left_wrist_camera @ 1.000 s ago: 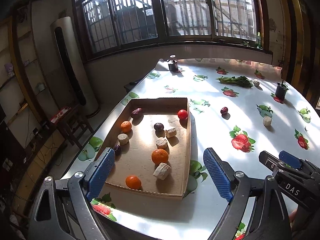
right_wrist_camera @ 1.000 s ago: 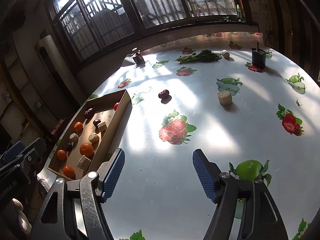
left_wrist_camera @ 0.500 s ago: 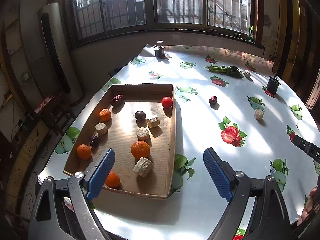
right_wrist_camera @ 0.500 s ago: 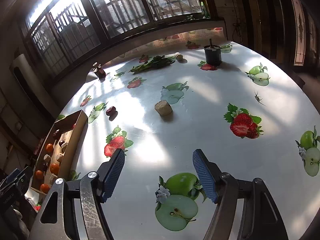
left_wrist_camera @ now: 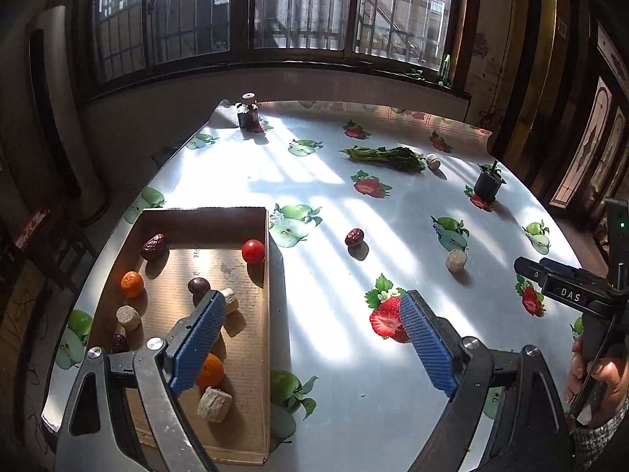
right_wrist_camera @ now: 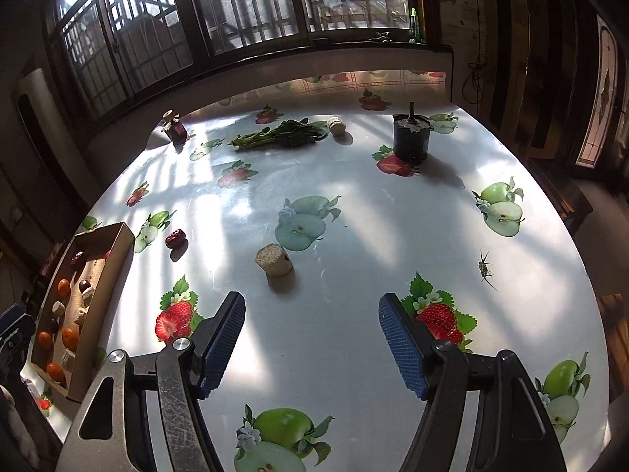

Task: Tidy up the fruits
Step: 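Move both grippers back to the last date and rice cake, then grasp the red date with the left gripper while the right grasps the rice cake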

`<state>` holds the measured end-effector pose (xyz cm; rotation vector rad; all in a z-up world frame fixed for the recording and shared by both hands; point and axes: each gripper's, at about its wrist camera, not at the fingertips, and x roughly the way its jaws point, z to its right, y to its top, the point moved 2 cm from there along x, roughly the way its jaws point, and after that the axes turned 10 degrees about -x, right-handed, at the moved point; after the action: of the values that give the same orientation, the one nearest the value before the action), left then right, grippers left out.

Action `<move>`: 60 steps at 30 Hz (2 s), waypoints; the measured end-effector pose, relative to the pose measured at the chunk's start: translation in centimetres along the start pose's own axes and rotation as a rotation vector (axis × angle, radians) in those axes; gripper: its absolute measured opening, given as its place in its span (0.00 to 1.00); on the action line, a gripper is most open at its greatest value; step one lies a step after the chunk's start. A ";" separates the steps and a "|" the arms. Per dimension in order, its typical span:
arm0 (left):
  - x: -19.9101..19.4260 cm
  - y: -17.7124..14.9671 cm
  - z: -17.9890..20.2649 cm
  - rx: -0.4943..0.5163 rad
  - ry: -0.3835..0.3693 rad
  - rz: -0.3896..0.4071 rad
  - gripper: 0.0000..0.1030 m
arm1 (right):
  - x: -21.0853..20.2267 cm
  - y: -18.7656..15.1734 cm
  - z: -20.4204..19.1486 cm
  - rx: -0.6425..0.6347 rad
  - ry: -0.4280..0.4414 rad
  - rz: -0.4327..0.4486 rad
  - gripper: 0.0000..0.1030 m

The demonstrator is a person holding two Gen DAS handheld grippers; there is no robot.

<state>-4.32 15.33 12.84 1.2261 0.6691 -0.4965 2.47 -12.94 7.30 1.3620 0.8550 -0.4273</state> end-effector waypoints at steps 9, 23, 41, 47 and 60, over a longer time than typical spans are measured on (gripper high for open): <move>11.9 4.5 2.0 -0.052 -0.050 -0.209 0.37 | 8.2 1.3 -2.2 -0.056 0.057 -0.061 0.72; 22.3 3.1 5.6 0.056 -0.023 -0.279 0.37 | 11.4 1.4 -3.4 -0.087 0.085 -0.057 0.55; 17.4 1.7 6.0 0.111 0.033 -0.174 0.25 | 11.3 1.1 -3.9 -0.149 0.007 -0.019 0.37; 10.8 0.5 5.1 0.107 0.003 -0.089 0.25 | 10.6 0.7 -3.8 -0.142 0.001 0.000 0.37; 1.2 -4.2 -1.2 -0.075 -0.026 -0.012 0.25 | 5.8 -1.4 -5.9 -0.086 0.143 0.008 0.37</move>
<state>-6.54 15.36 8.86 1.1439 0.6679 -0.4922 3.48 -6.40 2.19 1.3269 0.9740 -0.2865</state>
